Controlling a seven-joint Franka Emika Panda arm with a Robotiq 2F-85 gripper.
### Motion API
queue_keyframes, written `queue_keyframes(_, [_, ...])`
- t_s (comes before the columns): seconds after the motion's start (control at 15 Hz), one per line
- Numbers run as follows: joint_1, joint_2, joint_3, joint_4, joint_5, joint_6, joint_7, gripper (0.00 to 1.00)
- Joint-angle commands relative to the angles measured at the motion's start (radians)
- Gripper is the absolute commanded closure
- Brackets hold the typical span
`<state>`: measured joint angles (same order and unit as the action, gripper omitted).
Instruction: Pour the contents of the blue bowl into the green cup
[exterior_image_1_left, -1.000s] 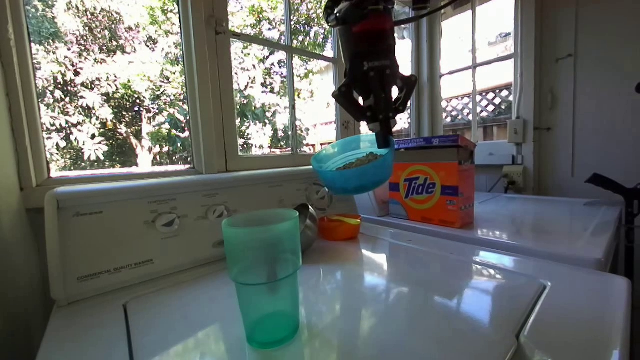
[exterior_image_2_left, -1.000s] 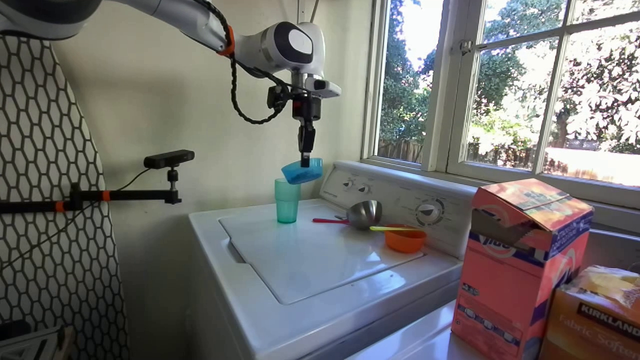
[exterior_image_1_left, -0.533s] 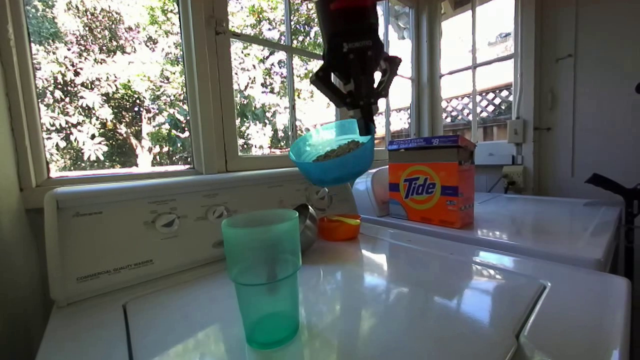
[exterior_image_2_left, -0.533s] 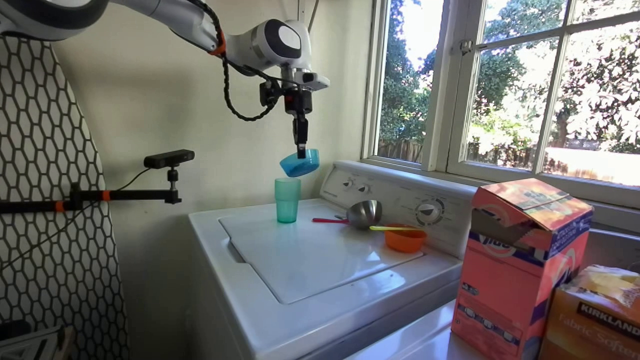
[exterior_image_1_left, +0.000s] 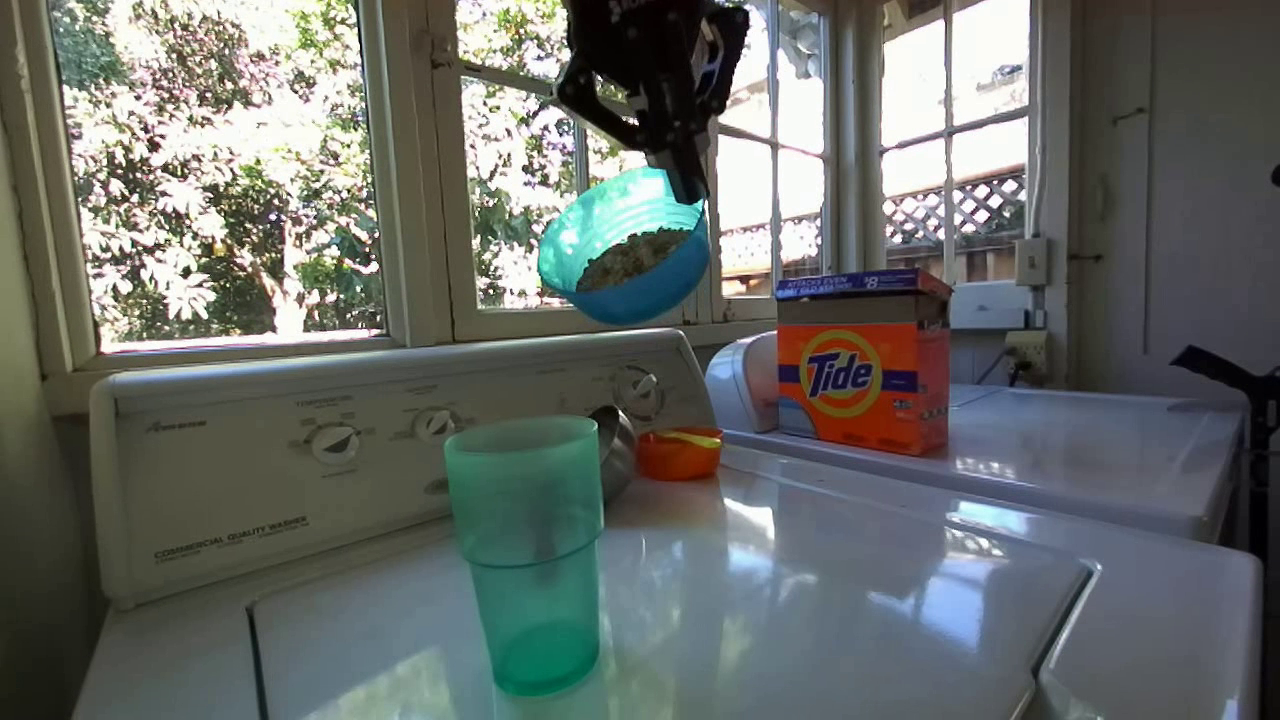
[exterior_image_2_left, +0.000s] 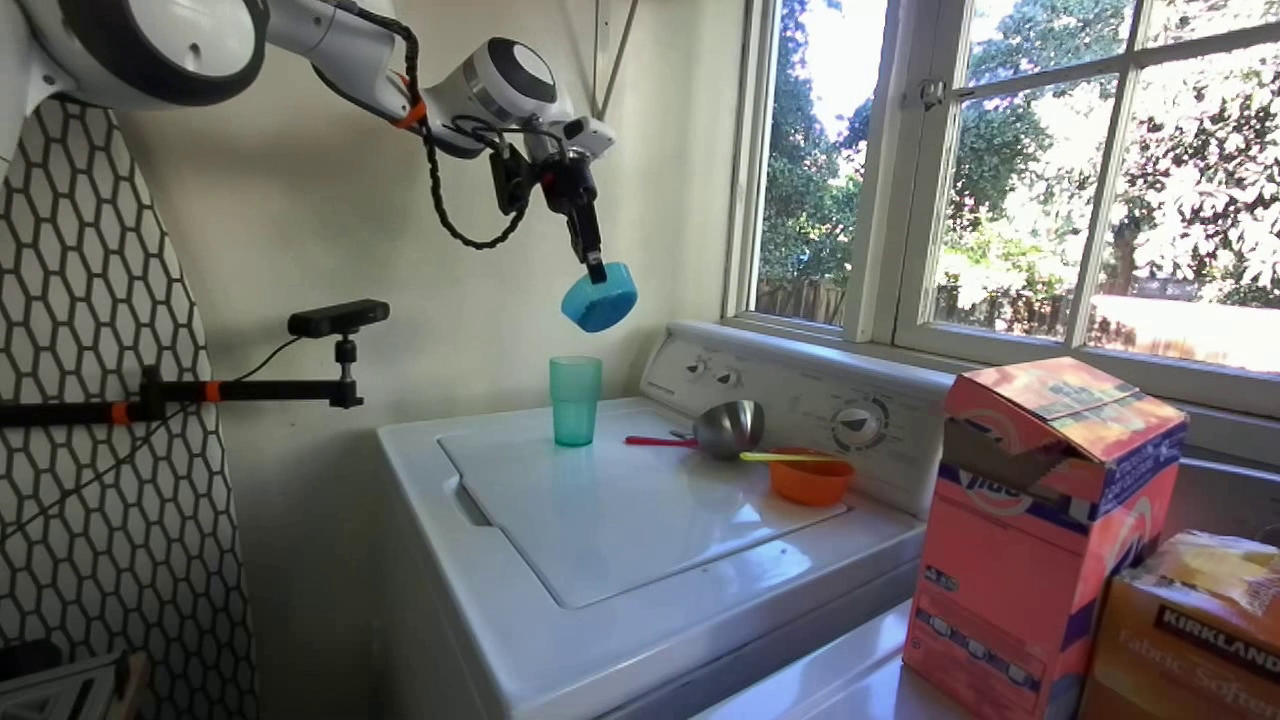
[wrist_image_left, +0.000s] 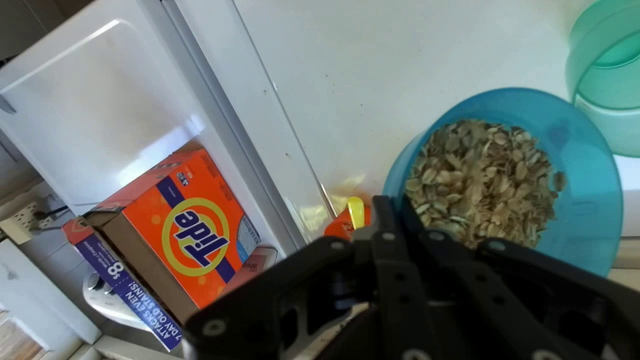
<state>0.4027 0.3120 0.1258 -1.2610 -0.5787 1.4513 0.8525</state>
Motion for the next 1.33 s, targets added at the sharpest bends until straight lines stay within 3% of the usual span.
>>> queue_keyframes(0.0, [0.029,0.106,-0.006,0.135,-0.074,-0.069,-0.022,0.99])
queue_keyframes(0.33, [0.045,0.177,-0.009,0.22,-0.064,-0.065,-0.11,0.99])
queue_keyframes(0.73, [0.03,0.141,0.004,0.164,-0.059,-0.026,-0.114,0.99])
queue_keyframes(1.27, [0.091,0.146,-0.005,0.136,-0.117,-0.091,-0.076,0.99])
